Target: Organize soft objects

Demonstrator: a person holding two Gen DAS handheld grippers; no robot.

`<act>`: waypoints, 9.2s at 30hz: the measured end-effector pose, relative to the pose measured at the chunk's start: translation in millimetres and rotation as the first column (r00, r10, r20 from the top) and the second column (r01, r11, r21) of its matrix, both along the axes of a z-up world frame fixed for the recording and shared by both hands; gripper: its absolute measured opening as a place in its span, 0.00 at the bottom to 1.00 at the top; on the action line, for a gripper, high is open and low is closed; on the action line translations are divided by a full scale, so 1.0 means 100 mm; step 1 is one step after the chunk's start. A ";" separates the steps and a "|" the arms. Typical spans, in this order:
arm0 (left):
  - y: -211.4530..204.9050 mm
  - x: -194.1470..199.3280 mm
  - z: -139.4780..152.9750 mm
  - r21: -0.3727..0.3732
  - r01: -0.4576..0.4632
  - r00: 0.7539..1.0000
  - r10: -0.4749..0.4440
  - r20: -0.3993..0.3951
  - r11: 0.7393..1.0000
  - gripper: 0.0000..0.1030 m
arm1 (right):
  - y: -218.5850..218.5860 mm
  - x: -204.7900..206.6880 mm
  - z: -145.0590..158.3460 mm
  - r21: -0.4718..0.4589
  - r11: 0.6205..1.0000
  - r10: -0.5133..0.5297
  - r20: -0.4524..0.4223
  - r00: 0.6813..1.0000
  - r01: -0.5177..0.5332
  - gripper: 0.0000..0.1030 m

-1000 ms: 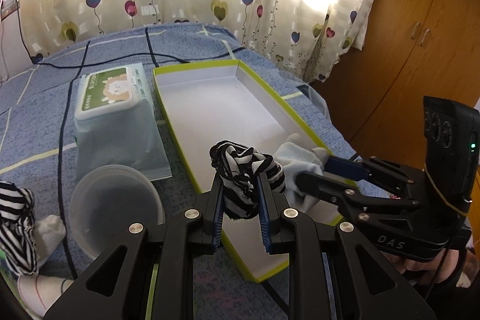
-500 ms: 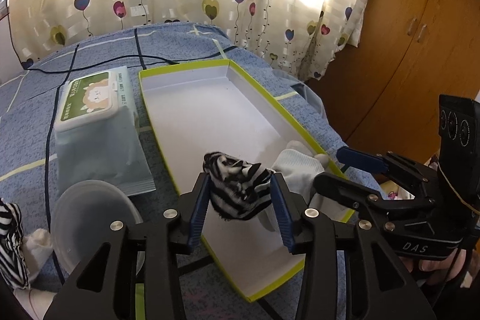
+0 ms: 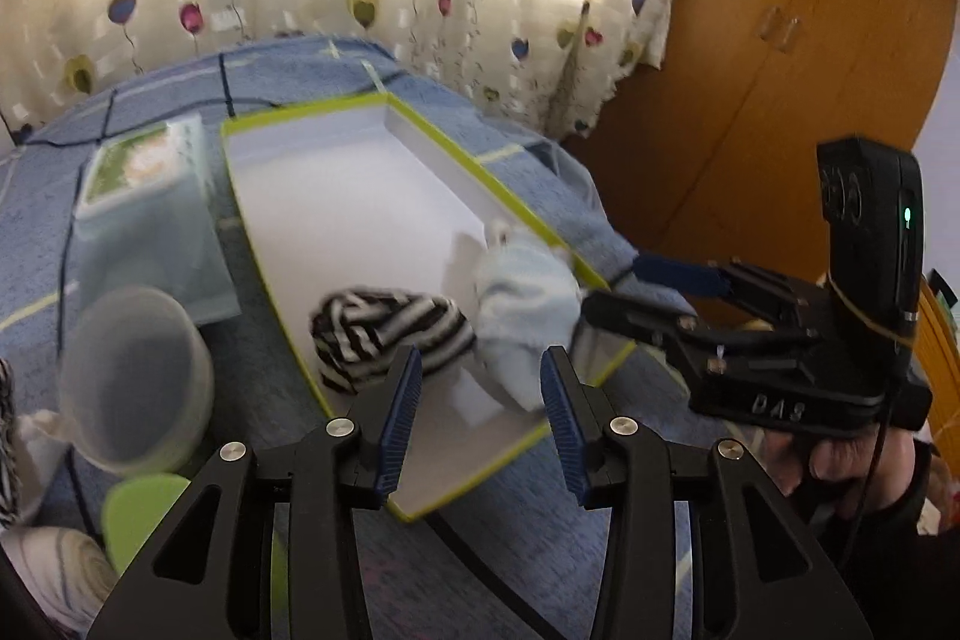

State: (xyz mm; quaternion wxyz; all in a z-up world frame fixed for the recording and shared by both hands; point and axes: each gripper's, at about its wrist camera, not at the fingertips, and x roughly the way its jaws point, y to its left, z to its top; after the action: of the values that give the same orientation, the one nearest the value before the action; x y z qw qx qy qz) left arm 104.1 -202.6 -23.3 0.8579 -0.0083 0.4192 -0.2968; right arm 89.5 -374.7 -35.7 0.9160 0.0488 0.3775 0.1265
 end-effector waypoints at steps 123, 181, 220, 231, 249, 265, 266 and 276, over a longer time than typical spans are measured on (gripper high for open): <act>3.12 -0.89 -0.32 -0.088 -0.704 0.710 0.700 -0.071 0.705 0.49 | 3.47 0.25 0.17 -0.205 0.836 0.516 -0.020 0.856 -0.509 0.71; 2.87 -0.91 -0.13 -0.146 -0.684 0.726 0.687 -0.038 0.715 0.24 | 3.26 0.07 0.10 -0.144 0.833 0.536 -0.026 0.844 -0.533 0.58; 2.41 -0.95 0.57 -0.186 -0.586 0.776 0.612 0.153 0.789 0.24 | 2.17 -0.40 0.84 -0.028 0.908 0.411 0.244 0.878 -0.417 0.12; 2.09 -0.81 0.70 -0.177 -0.522 0.816 0.549 0.179 0.834 0.24 | 1.87 -0.40 0.85 -0.028 0.936 0.346 0.252 0.904 -0.351 0.12; 1.43 -0.54 0.85 -0.155 -0.401 0.880 0.426 0.209 0.903 0.24 | 1.03 -0.30 0.82 0.015 0.983 0.171 0.261 0.950 -0.181 0.12; 0.93 -0.25 0.81 -0.113 -0.321 0.920 0.338 0.200 0.940 0.24 | 0.65 -0.07 0.54 0.051 0.991 0.108 0.200 0.974 -0.120 0.12; 0.90 -0.23 0.80 -0.108 -0.317 0.922 0.333 0.197 0.942 0.24 | 0.64 -0.05 0.52 0.052 0.992 0.106 0.194 0.975 -0.118 0.12; 0.67 0.04 0.63 -0.062 -0.293 0.943 0.299 0.149 0.954 0.24 | 0.58 0.23 0.30 0.051 0.993 0.103 0.119 0.987 -0.110 0.12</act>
State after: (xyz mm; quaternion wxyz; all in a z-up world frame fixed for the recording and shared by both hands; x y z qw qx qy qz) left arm 108.4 -135.9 40.0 0.9227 -0.0646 0.3385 -0.1725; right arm 112.6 -317.0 -5.5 0.9266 0.0473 0.3217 0.1888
